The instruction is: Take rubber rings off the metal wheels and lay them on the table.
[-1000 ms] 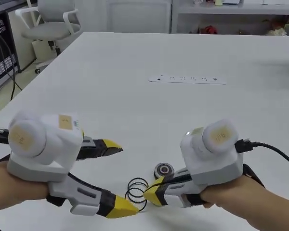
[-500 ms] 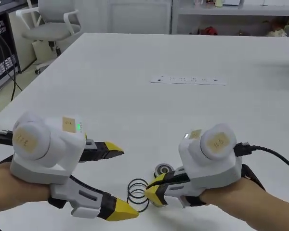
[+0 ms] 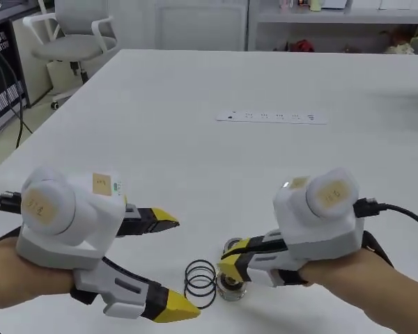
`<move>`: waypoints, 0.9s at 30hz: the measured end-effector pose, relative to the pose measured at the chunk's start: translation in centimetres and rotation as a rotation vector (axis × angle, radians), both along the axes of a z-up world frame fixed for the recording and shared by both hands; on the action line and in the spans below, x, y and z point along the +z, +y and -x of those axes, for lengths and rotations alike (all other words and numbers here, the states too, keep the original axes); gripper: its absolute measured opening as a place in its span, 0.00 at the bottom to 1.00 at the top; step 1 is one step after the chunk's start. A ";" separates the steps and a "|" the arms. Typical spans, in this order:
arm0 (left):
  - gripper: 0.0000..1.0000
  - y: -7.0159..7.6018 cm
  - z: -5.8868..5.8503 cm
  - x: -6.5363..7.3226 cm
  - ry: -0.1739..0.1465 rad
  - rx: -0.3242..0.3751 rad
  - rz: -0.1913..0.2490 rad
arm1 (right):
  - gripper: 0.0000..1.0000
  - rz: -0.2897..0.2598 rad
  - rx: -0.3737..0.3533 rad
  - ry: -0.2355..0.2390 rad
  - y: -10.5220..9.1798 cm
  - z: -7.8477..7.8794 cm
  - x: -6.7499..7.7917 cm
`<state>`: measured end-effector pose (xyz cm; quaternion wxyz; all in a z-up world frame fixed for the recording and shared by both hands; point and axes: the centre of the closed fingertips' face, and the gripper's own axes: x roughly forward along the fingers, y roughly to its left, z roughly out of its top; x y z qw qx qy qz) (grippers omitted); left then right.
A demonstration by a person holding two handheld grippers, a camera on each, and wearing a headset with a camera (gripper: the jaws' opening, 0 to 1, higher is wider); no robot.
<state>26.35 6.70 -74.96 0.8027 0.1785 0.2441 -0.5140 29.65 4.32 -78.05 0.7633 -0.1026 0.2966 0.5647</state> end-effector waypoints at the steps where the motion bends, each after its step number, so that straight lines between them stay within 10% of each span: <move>1: 0.76 0.0 0.0 0.0 -0.001 0.000 -0.001 | 0.04 -0.006 -0.008 0.001 -0.1 -0.2 0.1; 16: 0.75 0.3 -0.5 0.1 -0.003 0.010 0.012 | 0.04 -0.046 -0.076 0.020 -1.6 -2.0 0.9; 27: 0.76 -0.2 -1.1 1.7 -0.005 0.046 0.104 | 0.05 -0.037 -0.120 0.049 -3.4 -3.0 -0.1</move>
